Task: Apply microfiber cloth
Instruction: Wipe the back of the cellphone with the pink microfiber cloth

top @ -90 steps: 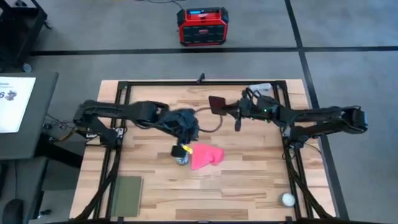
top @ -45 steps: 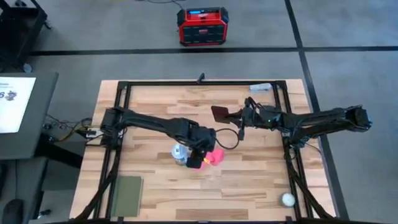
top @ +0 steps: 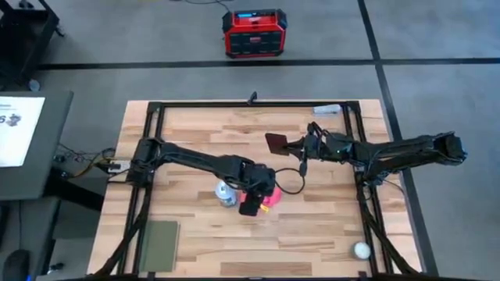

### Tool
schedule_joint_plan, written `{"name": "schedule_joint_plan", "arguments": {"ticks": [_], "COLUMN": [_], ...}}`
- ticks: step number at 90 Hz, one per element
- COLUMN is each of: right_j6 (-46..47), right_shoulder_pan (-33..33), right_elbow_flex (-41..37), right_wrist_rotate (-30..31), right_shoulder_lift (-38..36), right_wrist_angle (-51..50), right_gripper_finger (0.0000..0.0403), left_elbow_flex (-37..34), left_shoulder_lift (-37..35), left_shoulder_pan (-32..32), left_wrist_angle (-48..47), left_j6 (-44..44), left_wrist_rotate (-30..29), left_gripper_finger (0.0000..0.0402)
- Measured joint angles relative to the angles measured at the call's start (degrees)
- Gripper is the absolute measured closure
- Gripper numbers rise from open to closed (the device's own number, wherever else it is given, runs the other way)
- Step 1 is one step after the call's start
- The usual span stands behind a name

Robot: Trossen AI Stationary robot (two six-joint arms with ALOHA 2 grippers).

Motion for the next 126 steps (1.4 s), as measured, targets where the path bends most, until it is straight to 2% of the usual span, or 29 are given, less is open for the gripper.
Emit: {"name": "schedule_joint_plan", "arguments": {"ticks": [55,64,74,79,88,110,126], "right_j6": [0.0,0.0,0.02,0.02,0.0,-0.02,0.0], "right_shoulder_pan": [0.04,0.04,0.02,0.02,0.02,0.04,0.18], "right_elbow_flex": [0.0,0.0,0.0,0.0,0.0,0.0,0.0], "right_wrist_rotate": [-0.02,-0.02,-0.02,0.0,0.72,1.03,1.04], "right_shoulder_lift": [0.0,0.0,0.0,0.0,-0.02,-2.74,-5.29], "right_wrist_angle": [-0.33,-0.36,-0.35,-0.31,-0.27,-0.77,-2.8], "right_gripper_finger": [0.0385,0.0385,0.0385,0.0385,0.0386,0.0386,0.0386], "left_elbow_flex": [0.0,0.31,0.29,0.26,0.0,-0.09,-0.12], "left_shoulder_lift": [8.89,10.71,11.6,11.08,9.35,1.85,-3.38], "left_shoulder_pan": [0.35,0.35,0.28,0.32,0.23,0.42,0.49], "left_wrist_angle": [-0.39,-0.77,-1.0,-0.78,-0.37,-0.1,0.61], "left_j6": [1.12,1.6,2.93,3.09,3.8,3.8,2.7], "left_wrist_rotate": [-0.51,-1.68,-2.35,-3.07,-6.42,-18.8,-23.74], "left_gripper_finger": [0.0274,0.0307,0.0379,0.039,0.0397,0.0401,0.0401]}}
